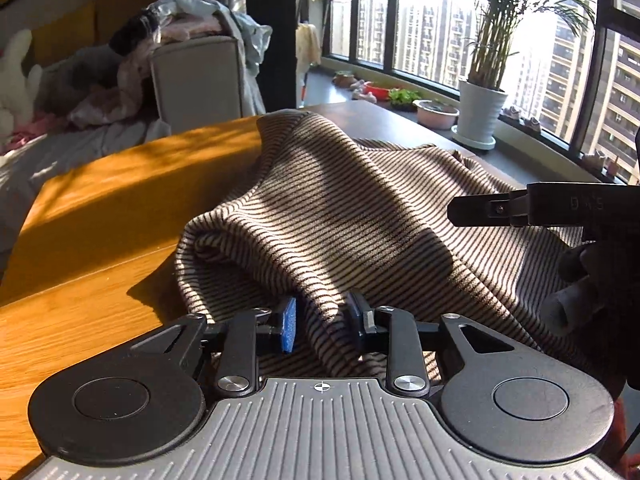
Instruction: Fold clothes
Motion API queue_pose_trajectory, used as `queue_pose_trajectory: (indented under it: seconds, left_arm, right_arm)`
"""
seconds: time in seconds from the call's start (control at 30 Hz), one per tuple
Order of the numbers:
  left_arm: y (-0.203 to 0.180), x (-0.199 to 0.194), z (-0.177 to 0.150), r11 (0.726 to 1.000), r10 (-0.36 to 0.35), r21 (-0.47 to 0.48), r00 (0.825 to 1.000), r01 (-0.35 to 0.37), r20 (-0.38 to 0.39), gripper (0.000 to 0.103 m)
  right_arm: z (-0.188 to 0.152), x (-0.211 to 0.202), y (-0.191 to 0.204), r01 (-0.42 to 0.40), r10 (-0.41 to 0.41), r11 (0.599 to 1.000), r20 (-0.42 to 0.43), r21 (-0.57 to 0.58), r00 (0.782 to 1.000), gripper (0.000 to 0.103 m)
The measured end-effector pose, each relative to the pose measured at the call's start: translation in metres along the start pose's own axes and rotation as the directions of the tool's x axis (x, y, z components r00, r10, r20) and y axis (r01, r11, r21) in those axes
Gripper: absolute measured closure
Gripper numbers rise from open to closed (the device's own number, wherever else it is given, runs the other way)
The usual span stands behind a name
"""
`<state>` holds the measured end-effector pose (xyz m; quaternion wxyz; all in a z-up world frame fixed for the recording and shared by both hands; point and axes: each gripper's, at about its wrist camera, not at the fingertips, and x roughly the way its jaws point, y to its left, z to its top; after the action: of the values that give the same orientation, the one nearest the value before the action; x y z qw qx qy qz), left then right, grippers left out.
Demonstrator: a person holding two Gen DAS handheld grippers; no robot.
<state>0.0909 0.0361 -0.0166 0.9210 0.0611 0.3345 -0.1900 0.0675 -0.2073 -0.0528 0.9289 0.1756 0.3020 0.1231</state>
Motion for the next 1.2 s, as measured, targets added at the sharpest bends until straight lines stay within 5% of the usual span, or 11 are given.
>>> queue_pose_trajectory:
  seconds: [0.2, 0.47, 0.6, 0.67, 0.77, 0.83, 0.9, 1.0, 1.07, 1.13, 1.2]
  left_arm:
    - [0.027, 0.005, 0.017, 0.999, 0.025, -0.041, 1.0, -0.025, 0.013, 0.09]
    - [0.11, 0.014, 0.038, 0.949, 0.264, -0.191, 0.963, -0.25, 0.048, 0.1]
    - [0.138, 0.013, 0.042, 0.933, 0.217, -0.295, 0.976, -0.204, 0.013, 0.098]
    - [0.134, 0.006, 0.041, 0.937, 0.206, -0.294, 0.978, -0.19, 0.023, 0.093]
    - [0.122, 0.001, 0.037, 0.947, 0.178, -0.275, 0.984, -0.163, 0.028, 0.082]
    - [0.113, 0.002, 0.037, 0.953, 0.167, -0.262, 0.986, -0.155, 0.024, 0.079]
    - [0.109, 0.003, 0.038, 0.955, 0.162, -0.255, 0.987, -0.15, 0.024, 0.076]
    - [0.107, 0.004, 0.038, 0.954, 0.153, -0.264, 0.988, -0.139, 0.03, 0.067]
    - [0.107, 0.002, 0.037, 0.954, 0.149, -0.266, 0.988, -0.135, 0.034, 0.06]
    - [0.11, -0.001, 0.038, 0.953, 0.142, -0.274, 0.989, -0.126, 0.041, 0.052]
    - [0.113, -0.005, 0.039, 0.95, 0.137, -0.289, 0.989, -0.116, 0.054, 0.045]
  right_arm:
    - [0.0, 0.0, 0.001, 0.008, -0.008, 1.0, -0.003, -0.008, 1.0, 0.0]
    - [0.004, 0.002, 0.003, 0.017, -0.017, 1.0, -0.028, 0.003, 0.999, 0.0]
    - [0.016, 0.012, 0.017, 0.049, -0.067, 0.99, -0.142, -0.13, 0.988, 0.0]
    - [0.021, 0.009, 0.027, 0.061, -0.085, 0.978, -0.117, -0.198, 0.99, 0.001]
    - [0.024, -0.009, 0.052, 0.106, -0.107, 0.939, 0.013, -0.328, 0.994, 0.021]
    - [0.029, -0.014, 0.064, 0.014, -0.029, 0.943, -0.038, -0.333, 0.999, 0.045]
    - [0.029, -0.011, 0.071, -0.082, 0.039, 0.947, -0.143, -0.311, 0.989, 0.045]
    - [0.009, 0.003, 0.086, -0.096, 0.001, 0.919, -0.243, -0.382, 0.97, 0.04]
    - [-0.005, 0.01, 0.093, -0.095, -0.021, 0.901, -0.259, -0.424, 0.966, 0.057]
    - [0.002, 0.011, 0.106, -0.136, 0.022, 0.888, -0.255, -0.439, 0.967, 0.099]
    - [0.018, 0.012, 0.12, -0.182, 0.077, 0.878, -0.247, -0.442, 0.966, 0.098]
